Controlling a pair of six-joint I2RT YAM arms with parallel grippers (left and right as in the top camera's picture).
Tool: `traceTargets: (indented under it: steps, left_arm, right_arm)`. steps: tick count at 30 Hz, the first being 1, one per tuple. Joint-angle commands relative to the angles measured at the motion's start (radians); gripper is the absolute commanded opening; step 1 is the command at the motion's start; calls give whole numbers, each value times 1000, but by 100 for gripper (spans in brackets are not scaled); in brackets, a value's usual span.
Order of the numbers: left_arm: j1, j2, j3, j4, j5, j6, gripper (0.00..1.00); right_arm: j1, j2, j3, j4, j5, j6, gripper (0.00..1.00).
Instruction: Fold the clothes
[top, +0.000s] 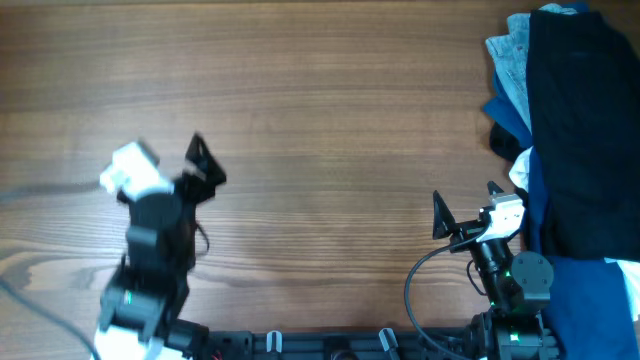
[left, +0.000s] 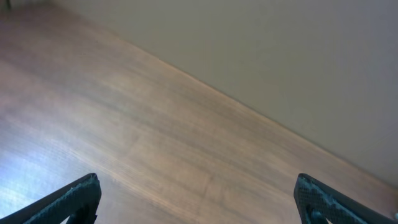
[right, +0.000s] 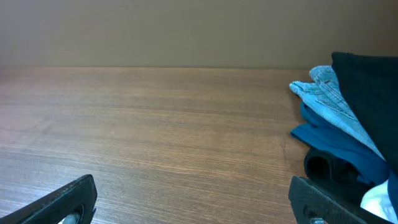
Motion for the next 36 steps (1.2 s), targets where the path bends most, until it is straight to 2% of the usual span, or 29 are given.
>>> traceTargets:
  steps: [1,5,11,29,36]
  left_arm:
    - [-5,199,193,3,-13,132,100]
    - [-6,234,283,21,-13,151,100]
    - [-4,196,283,79,-77,161,100]
    - [-5,364,283,99,-76,174,100]
    - [-5,390,283,97,-72,174,100]
  right_arm:
    - [6,-4,-2,3,-12,10,100]
    - [6,-4,-2,3,-12,9,100]
    - [6,-4,-2,3,-12,10,100]
    - [6,-4,-2,3,-12,10,100]
    - [6,-3,5,129,19,14,100]
